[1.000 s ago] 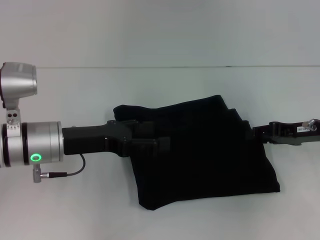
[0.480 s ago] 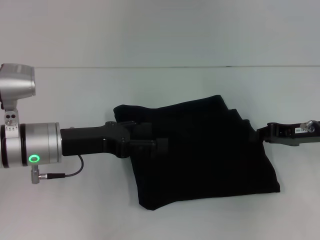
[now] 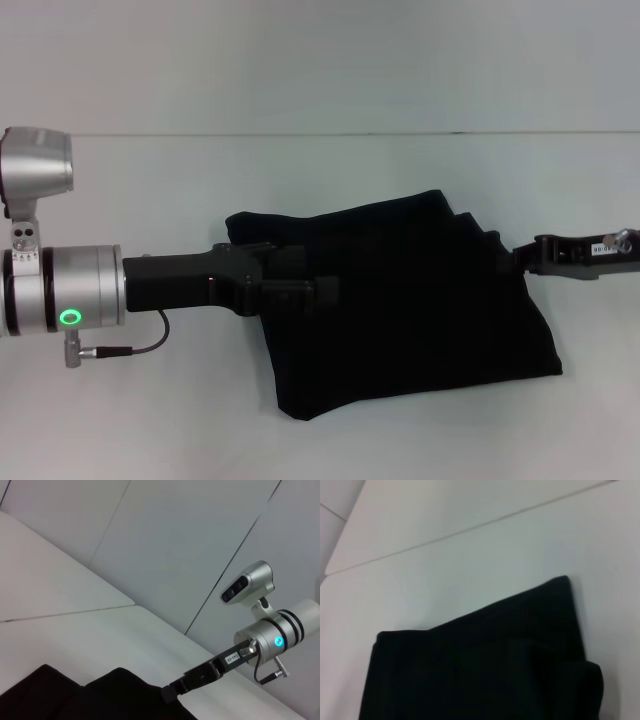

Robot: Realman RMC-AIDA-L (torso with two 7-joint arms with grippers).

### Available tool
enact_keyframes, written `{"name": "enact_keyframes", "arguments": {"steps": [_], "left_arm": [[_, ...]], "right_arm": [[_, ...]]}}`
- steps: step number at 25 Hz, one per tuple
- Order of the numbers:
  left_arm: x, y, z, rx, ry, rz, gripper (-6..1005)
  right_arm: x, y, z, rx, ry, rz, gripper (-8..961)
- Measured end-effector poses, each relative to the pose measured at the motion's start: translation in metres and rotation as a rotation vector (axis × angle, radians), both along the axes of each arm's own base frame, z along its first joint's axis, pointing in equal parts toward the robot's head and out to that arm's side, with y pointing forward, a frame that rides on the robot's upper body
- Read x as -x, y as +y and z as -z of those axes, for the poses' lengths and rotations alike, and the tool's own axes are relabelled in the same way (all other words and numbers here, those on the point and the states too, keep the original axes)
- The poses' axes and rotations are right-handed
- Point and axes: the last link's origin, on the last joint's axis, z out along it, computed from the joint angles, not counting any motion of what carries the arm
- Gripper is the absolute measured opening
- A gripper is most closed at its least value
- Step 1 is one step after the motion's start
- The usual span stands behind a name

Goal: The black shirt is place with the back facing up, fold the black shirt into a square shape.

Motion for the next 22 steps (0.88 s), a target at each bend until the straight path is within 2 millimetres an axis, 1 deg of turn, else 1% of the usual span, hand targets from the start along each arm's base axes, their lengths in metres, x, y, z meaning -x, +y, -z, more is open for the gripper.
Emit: {"name": "enact_keyframes", "arguments": {"steps": [4,12,22], "left_arm": [[-0.001,0.000,0.000,0.001,-0.001,0.000,887],[-0.001,0.001,-0.001,-0.003,-0.003,-0.001,886],[-0.002,0.003,-0.003,-0.006,-0.003,0.003,884]], "right_arm": [[0.007,0.003,-0.002,-0.001,0.004,-0.024,93],[0.022,0.008,0.000,0.021,0.013,-0.064,95],[0.026,0.009,0.000,0.024,0.012,-0.075,93]]}}
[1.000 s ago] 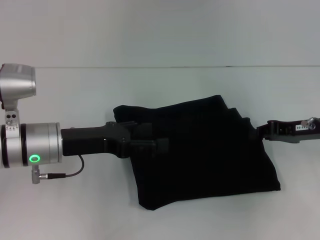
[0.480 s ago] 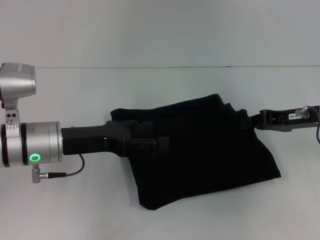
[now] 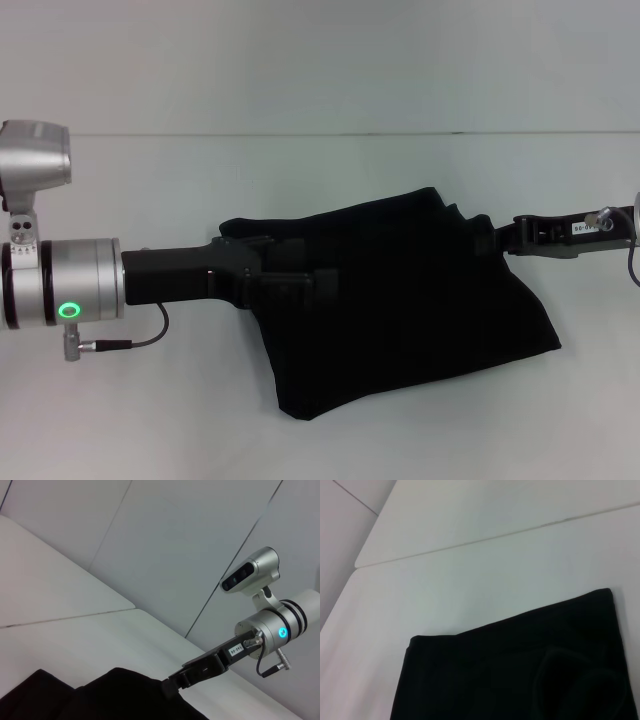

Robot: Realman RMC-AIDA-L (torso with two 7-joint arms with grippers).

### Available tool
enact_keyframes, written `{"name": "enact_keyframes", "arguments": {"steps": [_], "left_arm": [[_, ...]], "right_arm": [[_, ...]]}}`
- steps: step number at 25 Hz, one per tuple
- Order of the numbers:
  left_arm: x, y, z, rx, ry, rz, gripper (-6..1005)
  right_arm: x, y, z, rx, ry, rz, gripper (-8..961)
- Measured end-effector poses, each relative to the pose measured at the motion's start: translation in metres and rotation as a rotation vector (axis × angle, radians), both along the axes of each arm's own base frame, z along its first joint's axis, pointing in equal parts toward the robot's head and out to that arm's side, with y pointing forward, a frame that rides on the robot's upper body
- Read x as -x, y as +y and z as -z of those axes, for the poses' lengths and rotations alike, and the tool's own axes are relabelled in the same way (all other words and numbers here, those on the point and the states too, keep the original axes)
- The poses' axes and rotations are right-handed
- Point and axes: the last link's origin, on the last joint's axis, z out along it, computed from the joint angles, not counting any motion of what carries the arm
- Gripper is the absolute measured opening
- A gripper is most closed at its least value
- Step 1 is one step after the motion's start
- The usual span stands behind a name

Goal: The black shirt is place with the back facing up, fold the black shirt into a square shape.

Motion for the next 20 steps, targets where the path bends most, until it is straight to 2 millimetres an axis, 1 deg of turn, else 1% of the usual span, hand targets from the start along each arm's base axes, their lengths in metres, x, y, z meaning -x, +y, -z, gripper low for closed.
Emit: {"name": "enact_keyframes", "arguments": {"steps": [7,16,19,20], "left_arm": [[0.000,0.000,0.000,0.001,-0.001,-0.001,883],[0.000,-0.001,0.002,0.003,-0.004,-0.004,881],[0.001,-0.002,0.002,0.003,-0.004,-0.006,880],[0.001,-0.002,0.002,0.003,-0.004,-0.007,880]], "right_arm": [[-0.007,0.000,-0.001,-0.020,-0.013,0.022,94],[-0.024,-0.006,-0.006,-0.043,-0.030,0.056,110],[-0.032,-0.011,-0.010,-0.044,-0.032,0.073,333],[-0.036,-0.014,-0.011,-0.040,-0.033,0.079,368]]}}
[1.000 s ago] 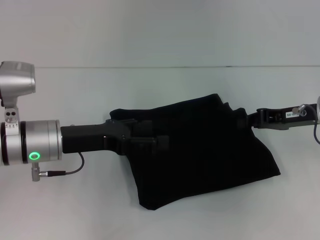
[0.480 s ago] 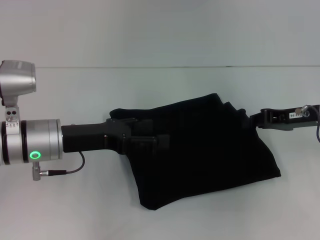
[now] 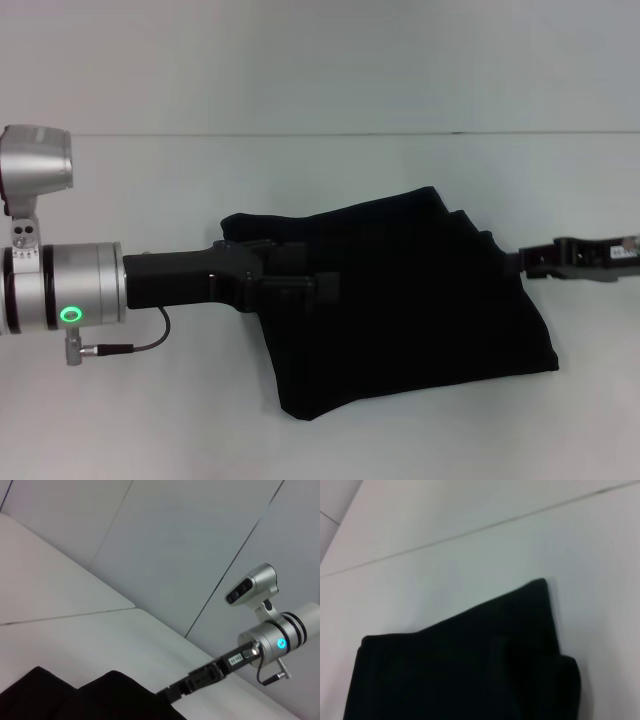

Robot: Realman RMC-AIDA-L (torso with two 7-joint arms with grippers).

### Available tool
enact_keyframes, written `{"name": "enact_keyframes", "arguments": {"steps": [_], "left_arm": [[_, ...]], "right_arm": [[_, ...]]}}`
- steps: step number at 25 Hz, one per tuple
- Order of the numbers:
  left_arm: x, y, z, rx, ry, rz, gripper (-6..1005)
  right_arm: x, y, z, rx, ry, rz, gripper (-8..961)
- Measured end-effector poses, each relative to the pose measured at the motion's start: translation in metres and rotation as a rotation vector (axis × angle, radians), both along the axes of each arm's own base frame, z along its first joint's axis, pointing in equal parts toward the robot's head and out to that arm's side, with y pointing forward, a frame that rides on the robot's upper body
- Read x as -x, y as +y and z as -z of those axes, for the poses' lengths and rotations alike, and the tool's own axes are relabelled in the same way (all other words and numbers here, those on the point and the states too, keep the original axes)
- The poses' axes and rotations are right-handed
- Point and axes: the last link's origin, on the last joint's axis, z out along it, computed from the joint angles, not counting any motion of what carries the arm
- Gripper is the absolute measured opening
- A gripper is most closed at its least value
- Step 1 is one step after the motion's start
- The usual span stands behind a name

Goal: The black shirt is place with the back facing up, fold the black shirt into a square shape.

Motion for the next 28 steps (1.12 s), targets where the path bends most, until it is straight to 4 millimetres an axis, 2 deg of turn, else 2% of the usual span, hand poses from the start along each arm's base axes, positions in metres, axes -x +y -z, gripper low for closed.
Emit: {"name": "enact_keyframes", "arguments": {"steps": [4,17,26,28], "left_arm": [[0.000,0.000,0.000,0.000,-0.002,-0.002,880],[-0.002,0.002,-0.001,-0.005,-0.009,-0.007,877],[-0.002,0.003,-0.001,-0.009,-0.007,-0.010,876],[-0.002,0.003,-0.001,-0.009,-0.006,-0.010,875]], "right_arm": [[-0.009,-0.010,-0.002,0.018,0.005,0.019,506],[-0.020,-0.022,0.009,0.049,0.012,0.034,498],[-0.016,-0.022,0.010,0.057,0.030,0.017,504],[-0.015,-0.021,0.009,0.057,0.030,0.016,477]]}}
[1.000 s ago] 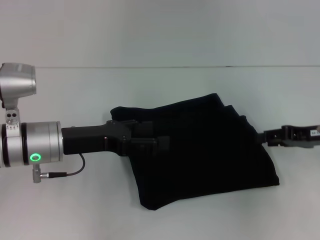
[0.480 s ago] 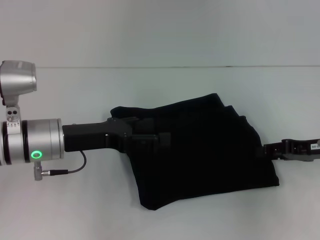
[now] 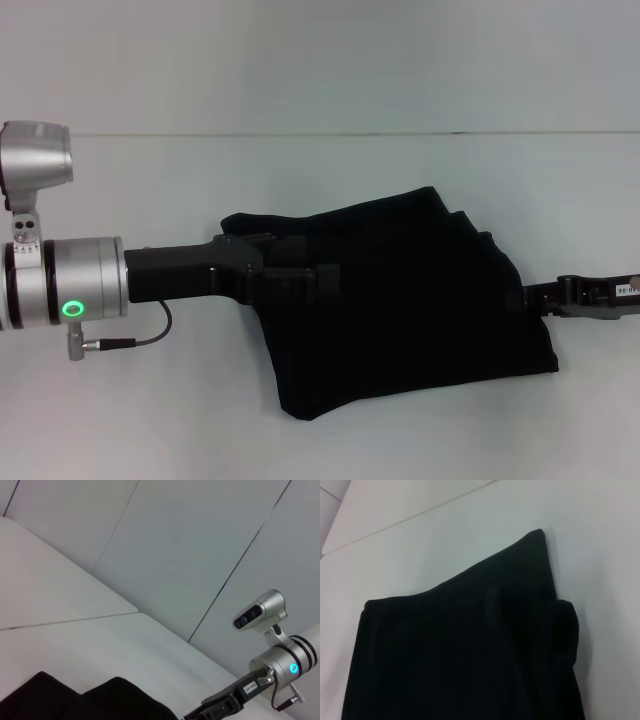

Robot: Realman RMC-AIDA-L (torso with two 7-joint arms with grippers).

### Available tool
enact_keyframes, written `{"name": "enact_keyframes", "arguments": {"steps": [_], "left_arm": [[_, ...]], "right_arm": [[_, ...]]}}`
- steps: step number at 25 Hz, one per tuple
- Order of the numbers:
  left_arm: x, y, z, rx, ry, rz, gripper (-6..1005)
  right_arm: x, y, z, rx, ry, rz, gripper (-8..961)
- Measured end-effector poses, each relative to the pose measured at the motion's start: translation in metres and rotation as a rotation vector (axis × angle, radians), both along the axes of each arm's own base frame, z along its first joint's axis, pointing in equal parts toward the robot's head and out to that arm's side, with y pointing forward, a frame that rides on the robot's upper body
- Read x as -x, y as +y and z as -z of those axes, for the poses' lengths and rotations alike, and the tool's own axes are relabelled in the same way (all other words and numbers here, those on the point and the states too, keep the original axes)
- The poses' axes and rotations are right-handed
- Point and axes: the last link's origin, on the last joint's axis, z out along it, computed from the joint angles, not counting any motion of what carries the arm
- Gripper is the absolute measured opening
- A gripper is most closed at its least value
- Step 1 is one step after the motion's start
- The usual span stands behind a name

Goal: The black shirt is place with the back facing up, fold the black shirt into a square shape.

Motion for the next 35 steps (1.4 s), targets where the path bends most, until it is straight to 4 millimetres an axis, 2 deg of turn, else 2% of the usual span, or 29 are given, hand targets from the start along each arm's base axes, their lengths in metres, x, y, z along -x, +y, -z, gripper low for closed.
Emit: {"name": "enact_keyframes", "arguments": {"steps": [12,17,22,27,35], "left_arm": [[0.000,0.000,0.000,0.000,0.000,-0.001,873],[0.000,0.000,0.000,0.000,0.001,-0.001,872],[0.000,0.000,0.000,0.000,0.000,-0.001,871],[0.000,0.000,0.000,0.000,0.000,-0.001,870],[0.000,0.000,0.000,-0.001,0.001,0.001,869]], "right_arm": [[-0.001,0.001,-0.004,-0.011,-0.001,-0.009,317],[0.002,0.002,-0.004,-0.008,0.000,-0.018,80],[0.004,0.004,-0.004,-0.008,0.000,-0.024,0],[0.009,0.005,-0.008,-0.004,0.011,-0.045,-1],[0.028,0.012,-0.023,-0.035,0.069,-0.110,0]]}}
